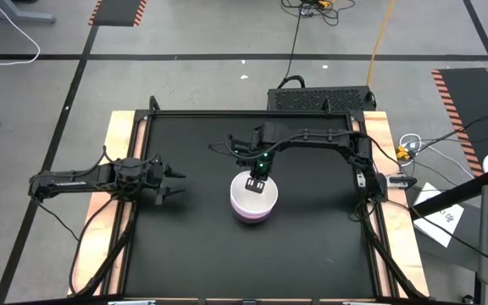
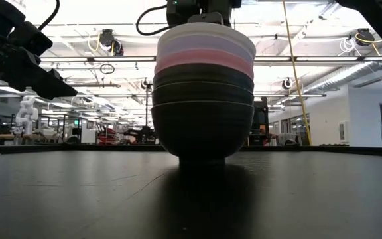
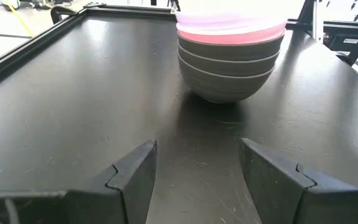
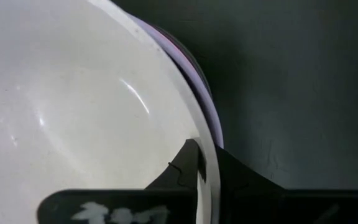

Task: Nest bowls inside each other
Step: Stack the white bowl on top of the purple bowl

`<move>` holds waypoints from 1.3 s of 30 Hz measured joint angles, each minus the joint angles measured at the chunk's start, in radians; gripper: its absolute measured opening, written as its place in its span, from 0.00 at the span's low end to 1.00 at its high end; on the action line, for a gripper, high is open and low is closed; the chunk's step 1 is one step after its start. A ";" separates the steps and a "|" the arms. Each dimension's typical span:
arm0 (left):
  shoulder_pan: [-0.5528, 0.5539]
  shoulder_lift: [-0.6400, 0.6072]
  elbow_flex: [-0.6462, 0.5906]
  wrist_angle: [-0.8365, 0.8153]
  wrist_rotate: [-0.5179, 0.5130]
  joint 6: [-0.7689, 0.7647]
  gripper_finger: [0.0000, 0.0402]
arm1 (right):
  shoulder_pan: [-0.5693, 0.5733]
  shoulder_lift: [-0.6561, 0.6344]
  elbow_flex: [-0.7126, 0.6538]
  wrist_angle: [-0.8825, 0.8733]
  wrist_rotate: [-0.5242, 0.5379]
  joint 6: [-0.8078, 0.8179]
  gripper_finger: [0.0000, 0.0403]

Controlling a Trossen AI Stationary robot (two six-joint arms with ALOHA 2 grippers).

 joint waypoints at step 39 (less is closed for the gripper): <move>0.000 0.000 0.000 -0.002 0.000 0.001 0.57 | 0.008 0.001 -0.001 0.098 -0.067 -0.101 0.11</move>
